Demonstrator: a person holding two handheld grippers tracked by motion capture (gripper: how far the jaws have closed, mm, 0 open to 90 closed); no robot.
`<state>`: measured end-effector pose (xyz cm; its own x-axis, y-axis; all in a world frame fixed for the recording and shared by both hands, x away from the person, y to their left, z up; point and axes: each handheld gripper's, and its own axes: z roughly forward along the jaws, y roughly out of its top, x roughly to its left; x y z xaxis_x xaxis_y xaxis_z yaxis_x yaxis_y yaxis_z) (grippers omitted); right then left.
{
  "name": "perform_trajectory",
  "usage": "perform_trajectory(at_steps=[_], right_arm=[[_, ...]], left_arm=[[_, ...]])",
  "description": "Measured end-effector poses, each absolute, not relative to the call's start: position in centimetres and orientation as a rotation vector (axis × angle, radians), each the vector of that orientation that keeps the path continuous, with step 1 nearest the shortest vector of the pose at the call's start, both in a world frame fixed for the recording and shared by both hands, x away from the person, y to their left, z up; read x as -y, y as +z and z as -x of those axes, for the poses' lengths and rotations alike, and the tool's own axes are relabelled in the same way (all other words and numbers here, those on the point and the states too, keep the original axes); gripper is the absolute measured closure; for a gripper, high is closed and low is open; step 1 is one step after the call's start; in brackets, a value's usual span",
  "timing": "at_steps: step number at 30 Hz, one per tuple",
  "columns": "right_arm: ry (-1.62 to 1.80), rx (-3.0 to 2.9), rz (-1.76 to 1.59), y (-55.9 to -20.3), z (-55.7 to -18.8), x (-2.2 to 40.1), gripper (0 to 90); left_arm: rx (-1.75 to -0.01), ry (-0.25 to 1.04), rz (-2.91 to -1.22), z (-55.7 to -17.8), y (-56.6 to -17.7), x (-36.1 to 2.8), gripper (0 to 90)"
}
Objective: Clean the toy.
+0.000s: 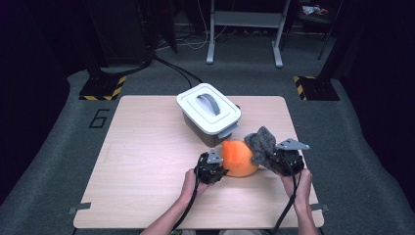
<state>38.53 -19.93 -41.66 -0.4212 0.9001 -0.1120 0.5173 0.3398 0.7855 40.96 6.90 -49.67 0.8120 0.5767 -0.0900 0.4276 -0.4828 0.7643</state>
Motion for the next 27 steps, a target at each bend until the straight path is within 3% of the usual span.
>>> perform_trajectory(at_steps=[7,14,22,27], right_arm=[[0.98,-2.078,-1.181,-40.8,-38.3,19.1,71.6],[0.877,-2.166,-1.208,-43.6,-39.7,17.6,71.7],[0.891,-2.152,-1.24,-44.1,-40.0,17.9,71.7],[0.888,-2.147,-1.247,-44.1,-40.0,17.9,71.7]], left_arm=[[-0.736,0.227,-2.148,-40.9,-49.7,-6.9,80.7],[-0.736,0.225,-2.144,-40.9,-49.7,-7.0,77.1],[-0.738,0.305,-2.159,-40.0,-50.2,-6.8,49.9],[-0.727,0.392,-2.197,-39.7,-50.4,-6.5,43.7]])
